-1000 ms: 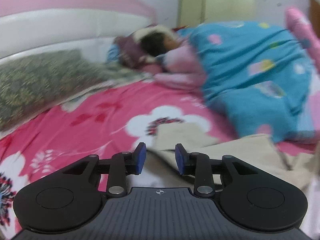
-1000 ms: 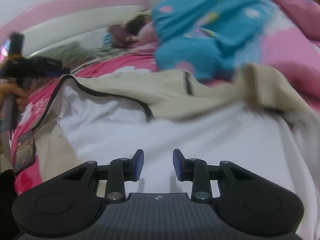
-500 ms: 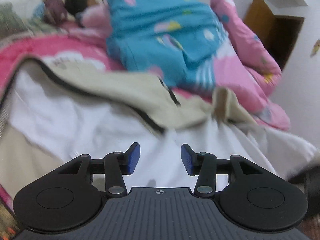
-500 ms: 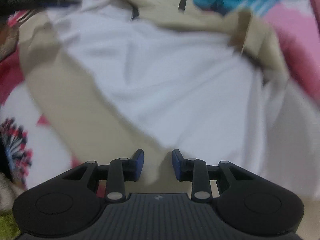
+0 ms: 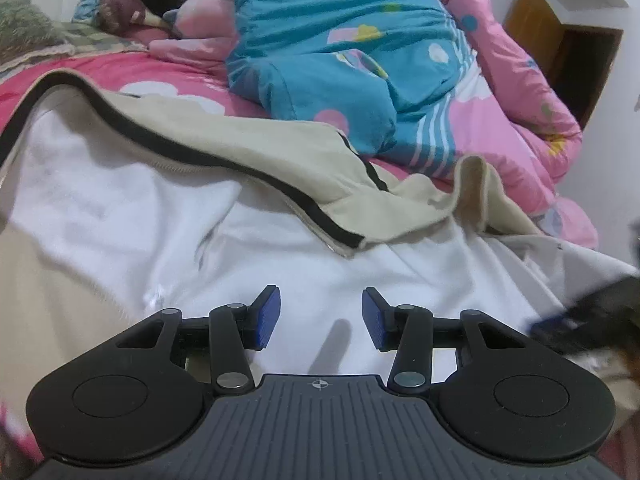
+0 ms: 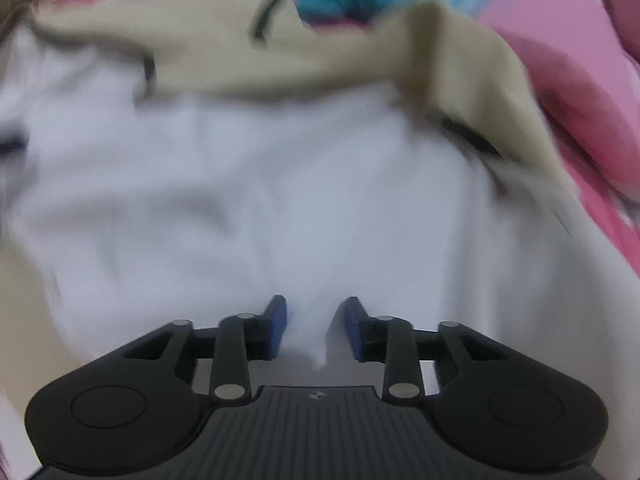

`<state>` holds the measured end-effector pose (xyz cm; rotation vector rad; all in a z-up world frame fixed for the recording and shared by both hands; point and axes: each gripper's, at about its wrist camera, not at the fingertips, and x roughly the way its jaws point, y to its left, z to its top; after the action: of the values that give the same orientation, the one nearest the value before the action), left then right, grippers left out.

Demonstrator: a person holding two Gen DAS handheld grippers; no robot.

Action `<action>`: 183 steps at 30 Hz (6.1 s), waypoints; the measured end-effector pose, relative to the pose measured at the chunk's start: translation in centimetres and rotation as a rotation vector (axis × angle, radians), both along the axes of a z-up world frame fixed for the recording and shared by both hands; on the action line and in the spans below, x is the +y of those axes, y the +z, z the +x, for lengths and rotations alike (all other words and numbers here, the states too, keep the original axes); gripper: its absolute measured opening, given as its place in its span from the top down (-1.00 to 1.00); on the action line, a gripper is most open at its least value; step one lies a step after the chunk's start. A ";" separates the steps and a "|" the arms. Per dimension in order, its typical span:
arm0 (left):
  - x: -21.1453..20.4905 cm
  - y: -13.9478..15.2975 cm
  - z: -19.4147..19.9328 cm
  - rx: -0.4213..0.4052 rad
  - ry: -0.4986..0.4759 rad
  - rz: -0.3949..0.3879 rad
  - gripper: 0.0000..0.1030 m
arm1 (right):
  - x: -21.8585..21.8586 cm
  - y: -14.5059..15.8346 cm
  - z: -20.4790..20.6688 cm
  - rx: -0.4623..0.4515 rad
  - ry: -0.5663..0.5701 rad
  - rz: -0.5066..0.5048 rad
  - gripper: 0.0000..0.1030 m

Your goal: Fold clothes

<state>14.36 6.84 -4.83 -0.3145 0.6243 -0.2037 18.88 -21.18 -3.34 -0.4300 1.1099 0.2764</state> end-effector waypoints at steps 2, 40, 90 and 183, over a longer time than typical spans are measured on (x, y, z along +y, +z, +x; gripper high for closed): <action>-0.3 0.0 1.2 0.003 0.005 0.013 0.13 | 0.3 1.1 0.2 -0.030 -0.018 -0.032 0.33; 0.6 -2.0 2.4 -0.046 0.094 0.055 0.12 | 11.5 3.1 25.1 -0.635 0.005 0.361 0.43; 8.0 1.2 -15.3 -0.176 -0.274 -0.305 0.11 | 0.9 3.3 -2.3 -0.008 -0.186 1.095 0.87; -1.0 -2.8 -0.8 -0.056 -0.133 0.083 0.06 | 9.5 1.0 24.6 -0.532 0.002 -0.195 0.84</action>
<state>13.60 5.85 -7.63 -0.1864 0.5970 -0.3121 43.43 -11.69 -2.38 -0.6350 0.6147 0.0457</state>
